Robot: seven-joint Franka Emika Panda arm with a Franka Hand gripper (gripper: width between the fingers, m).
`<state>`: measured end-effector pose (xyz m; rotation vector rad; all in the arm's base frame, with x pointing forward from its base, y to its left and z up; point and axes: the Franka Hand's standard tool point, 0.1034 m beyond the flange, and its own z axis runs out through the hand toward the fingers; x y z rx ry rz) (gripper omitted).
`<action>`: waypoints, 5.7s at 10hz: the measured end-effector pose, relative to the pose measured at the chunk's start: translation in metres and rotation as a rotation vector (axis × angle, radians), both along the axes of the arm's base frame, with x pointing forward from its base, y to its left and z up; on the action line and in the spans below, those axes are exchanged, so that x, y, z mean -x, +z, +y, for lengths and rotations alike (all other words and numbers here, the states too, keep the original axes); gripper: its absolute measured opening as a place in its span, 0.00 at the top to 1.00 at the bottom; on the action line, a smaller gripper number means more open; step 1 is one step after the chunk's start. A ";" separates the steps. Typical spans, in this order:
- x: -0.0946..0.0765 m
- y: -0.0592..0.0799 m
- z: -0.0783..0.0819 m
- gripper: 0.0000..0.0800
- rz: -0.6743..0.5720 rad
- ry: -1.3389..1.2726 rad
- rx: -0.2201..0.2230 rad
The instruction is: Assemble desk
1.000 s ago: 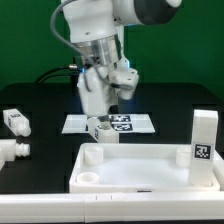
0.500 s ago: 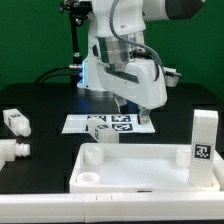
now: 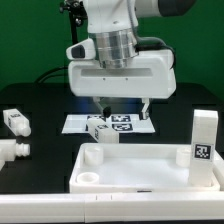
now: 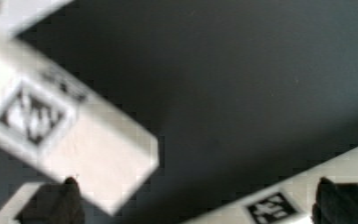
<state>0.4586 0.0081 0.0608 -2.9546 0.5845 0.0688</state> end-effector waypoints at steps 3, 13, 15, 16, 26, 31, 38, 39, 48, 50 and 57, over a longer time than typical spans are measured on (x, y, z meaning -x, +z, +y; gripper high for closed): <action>0.001 -0.002 0.002 0.19 -0.025 0.176 0.009; 0.002 -0.010 -0.018 0.19 -0.052 0.888 0.108; 0.010 -0.019 -0.011 0.19 0.124 0.735 0.091; 0.004 -0.015 -0.011 0.19 0.217 0.734 0.074; 0.002 -0.016 -0.024 0.19 0.684 0.602 0.054; 0.015 -0.027 -0.030 0.19 0.853 0.490 0.061; 0.031 -0.048 -0.043 0.19 0.913 0.397 0.080; 0.031 -0.048 -0.043 0.20 0.912 0.396 0.080; -0.023 0.051 -0.042 0.64 0.765 0.355 0.040; -0.039 0.058 -0.043 0.64 0.610 0.392 0.081; -0.111 0.100 -0.037 0.64 0.027 0.261 0.104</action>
Offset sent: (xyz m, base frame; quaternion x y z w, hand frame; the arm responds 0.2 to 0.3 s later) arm 0.0000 0.0000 0.0000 0.0000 0.0000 -0.1296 0.9916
